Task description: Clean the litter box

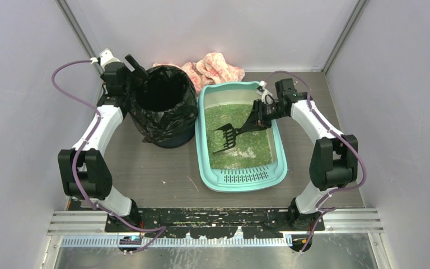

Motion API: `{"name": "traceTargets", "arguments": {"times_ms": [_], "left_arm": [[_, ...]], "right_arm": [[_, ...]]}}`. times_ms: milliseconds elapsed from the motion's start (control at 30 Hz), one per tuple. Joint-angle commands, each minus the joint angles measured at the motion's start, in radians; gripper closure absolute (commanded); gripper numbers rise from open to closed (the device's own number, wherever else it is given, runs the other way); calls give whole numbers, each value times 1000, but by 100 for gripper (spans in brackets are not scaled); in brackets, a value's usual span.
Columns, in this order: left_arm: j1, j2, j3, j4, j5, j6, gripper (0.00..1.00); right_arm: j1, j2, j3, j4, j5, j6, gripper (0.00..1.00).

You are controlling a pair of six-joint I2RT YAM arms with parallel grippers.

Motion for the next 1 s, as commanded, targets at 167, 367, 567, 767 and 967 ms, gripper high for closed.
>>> {"name": "traceTargets", "arguments": {"times_ms": [167, 367, 567, 767, 967], "left_arm": [[-24, 56, 40, -23, 44, -23, 11], [-24, 53, 43, -2, 44, -20, 11], [-23, 59, 46, -1, 46, -17, 12], [-24, 89, 76, 14, 64, -33, 13], [-24, 108, 111, 14, 69, -33, 13]], "right_arm": [[-108, -108, 3, 14, -12, 20, 99], [-186, -162, -34, 46, -53, 52, 99], [-220, -236, -278, 503, -173, 371, 99], [-231, -259, -359, 759, -188, 499, 99], [-309, -303, -364, 701, -249, 441, 99]]}}
